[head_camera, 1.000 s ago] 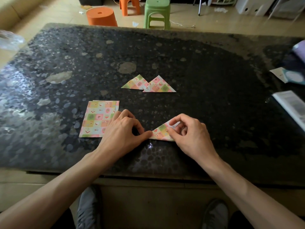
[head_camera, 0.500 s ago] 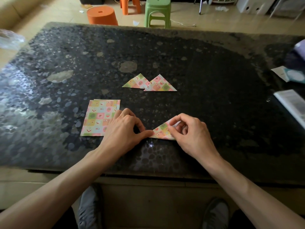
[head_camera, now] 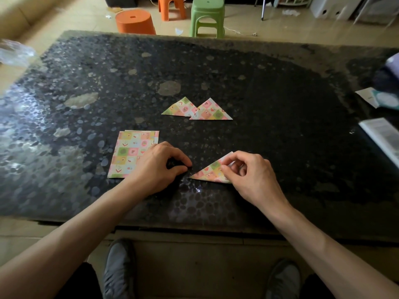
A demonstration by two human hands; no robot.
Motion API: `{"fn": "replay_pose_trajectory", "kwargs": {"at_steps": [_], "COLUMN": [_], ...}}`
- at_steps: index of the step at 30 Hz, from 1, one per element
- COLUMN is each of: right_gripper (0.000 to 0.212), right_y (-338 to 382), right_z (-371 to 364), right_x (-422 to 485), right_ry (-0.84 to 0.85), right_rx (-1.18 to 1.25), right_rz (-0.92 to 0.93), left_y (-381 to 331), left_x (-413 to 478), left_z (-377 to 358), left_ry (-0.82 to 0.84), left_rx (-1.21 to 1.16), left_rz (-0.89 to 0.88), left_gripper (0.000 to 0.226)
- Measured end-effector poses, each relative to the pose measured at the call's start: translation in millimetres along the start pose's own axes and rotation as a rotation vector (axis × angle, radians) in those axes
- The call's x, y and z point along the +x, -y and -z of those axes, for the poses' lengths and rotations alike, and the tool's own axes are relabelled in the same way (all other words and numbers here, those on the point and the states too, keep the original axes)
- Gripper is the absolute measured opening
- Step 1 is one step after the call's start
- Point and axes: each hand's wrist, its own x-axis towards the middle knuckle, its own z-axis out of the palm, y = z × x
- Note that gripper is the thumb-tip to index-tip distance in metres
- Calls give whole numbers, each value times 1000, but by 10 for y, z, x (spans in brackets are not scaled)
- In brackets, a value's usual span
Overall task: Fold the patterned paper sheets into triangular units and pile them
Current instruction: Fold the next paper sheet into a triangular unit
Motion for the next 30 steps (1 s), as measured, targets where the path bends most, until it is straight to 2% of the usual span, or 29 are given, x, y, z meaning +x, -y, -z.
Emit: {"fn": "replay_pose_trajectory", "kwargs": {"at_steps": [6, 10, 15, 22, 30], "right_gripper": [7, 6, 7, 9, 10], "right_y": [-5, -10, 3, 19, 32], "right_z": [-14, -8, 0, 9, 10], "right_x": [8, 9, 9, 2, 1], "right_ry": [3, -2, 0, 6, 17], "right_rx": [7, 17, 25, 19, 11], "right_rz": [-12, -16, -15, -19, -33], "left_y": [3, -30, 8, -11, -70], "left_x": [11, -21, -33, -35, -56], "left_z": [-57, -83, -111, -128, -137], "left_ry": [-62, -65, -63, -90, -12], "left_rx": [-99, -65, 5, 48, 82], "left_rz": [-44, -78, -75, -90, -187], "left_gripper": [22, 8, 18, 16, 23]}}
